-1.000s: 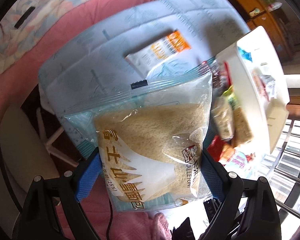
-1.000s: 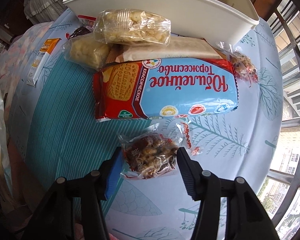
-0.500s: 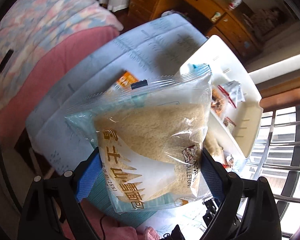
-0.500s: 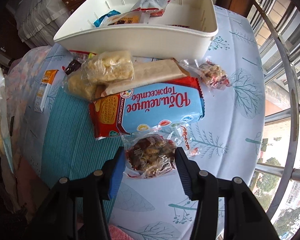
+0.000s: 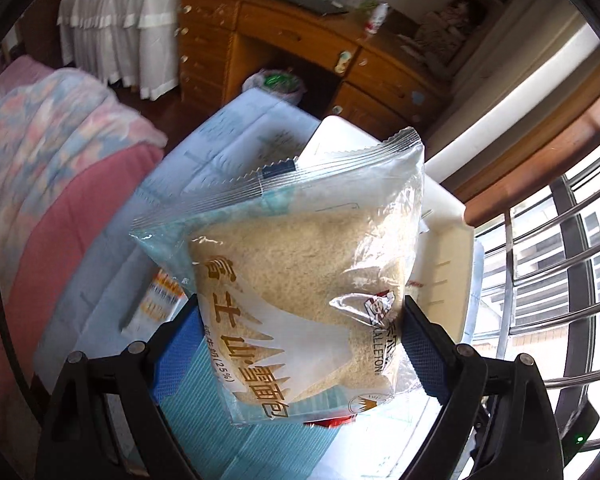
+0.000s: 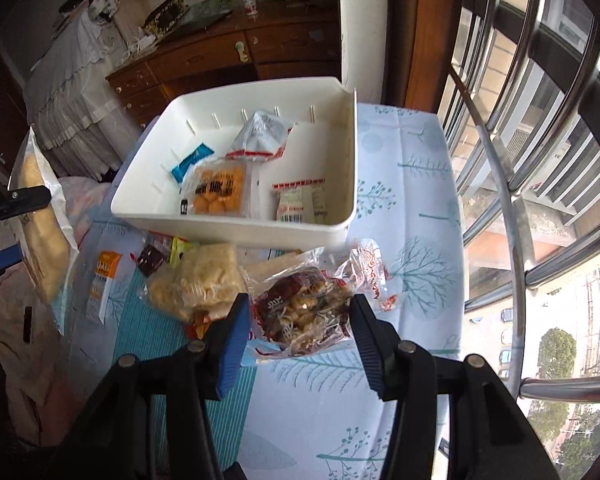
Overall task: Organize snacks
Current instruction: 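Carry the bread bag in the left tool while the right tool carries the nut bag to the basket, then open the left tool over the basket while the right tool releases the nut bag inside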
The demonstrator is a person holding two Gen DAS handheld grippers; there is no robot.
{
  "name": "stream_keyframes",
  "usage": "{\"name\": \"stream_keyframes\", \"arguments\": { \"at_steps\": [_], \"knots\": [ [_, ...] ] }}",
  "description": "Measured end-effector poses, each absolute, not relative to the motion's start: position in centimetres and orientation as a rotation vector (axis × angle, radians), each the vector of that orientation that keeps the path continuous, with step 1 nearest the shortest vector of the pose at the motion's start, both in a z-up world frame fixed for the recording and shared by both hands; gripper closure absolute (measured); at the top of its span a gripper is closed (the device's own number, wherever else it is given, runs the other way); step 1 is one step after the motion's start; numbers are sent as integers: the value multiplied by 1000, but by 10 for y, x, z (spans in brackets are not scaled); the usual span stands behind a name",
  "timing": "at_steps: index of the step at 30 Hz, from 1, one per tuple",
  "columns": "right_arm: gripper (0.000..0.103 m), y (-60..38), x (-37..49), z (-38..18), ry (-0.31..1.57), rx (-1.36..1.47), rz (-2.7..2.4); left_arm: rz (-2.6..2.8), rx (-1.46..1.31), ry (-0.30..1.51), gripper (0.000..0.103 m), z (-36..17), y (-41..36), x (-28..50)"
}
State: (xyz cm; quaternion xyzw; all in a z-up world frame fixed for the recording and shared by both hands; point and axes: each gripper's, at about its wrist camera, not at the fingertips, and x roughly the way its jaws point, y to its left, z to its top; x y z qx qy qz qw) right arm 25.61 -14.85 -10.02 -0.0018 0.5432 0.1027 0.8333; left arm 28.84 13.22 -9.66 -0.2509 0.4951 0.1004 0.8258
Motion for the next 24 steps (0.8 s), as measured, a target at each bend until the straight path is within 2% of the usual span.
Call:
{"name": "stream_keyframes", "arguments": {
  "at_steps": [13, 24],
  "knots": [
    [52, -143, 285, -79, 900, -43, 181, 42, -421, 913, 12, -95, 125, 343],
    [52, -123, 304, -91, 797, -105, 215, -51, -300, 915, 11, -112, 99, 377]
  ]
}}
